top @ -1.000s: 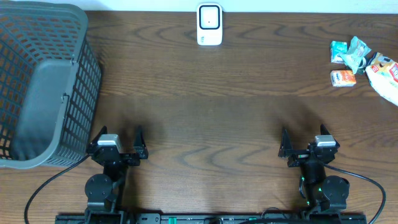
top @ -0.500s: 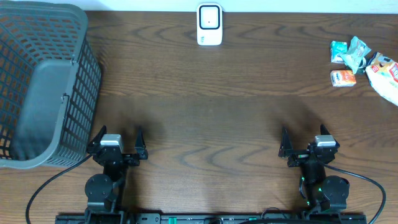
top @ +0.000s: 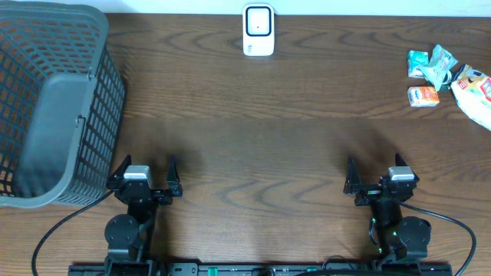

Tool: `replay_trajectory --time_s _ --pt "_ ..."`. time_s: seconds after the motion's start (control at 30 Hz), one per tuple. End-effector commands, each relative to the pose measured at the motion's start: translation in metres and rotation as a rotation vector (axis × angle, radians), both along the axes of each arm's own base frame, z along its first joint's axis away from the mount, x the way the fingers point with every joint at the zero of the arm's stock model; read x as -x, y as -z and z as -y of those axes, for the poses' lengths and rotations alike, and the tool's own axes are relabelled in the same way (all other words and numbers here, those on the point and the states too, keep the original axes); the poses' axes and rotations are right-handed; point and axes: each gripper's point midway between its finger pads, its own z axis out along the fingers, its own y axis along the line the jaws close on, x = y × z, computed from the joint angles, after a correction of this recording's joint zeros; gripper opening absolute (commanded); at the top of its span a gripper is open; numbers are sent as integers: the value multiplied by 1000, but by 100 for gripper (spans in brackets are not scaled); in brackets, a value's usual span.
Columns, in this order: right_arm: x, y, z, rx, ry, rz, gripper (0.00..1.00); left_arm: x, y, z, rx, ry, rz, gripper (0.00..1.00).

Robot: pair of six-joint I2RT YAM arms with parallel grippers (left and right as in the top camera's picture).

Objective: Scan the item barcode

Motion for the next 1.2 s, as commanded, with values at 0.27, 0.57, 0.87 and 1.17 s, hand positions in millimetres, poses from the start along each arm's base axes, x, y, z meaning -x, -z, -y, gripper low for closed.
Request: replay_trajectory --time_s 0.27,0.57,0.87,1.17 --pt "0 0 4 -10 17 1 99 1 15 -2 -13 -8 -51 98" --pt "0 0 4 -10 17 1 99 1 15 -4 -13 -15 -51 98" --pt "0 0 4 -10 17 1 99 1 15 -21 26 -90 -51 98" --pt "0 0 4 -10 17 1 99 2 15 -25 25 -107 -51 98"
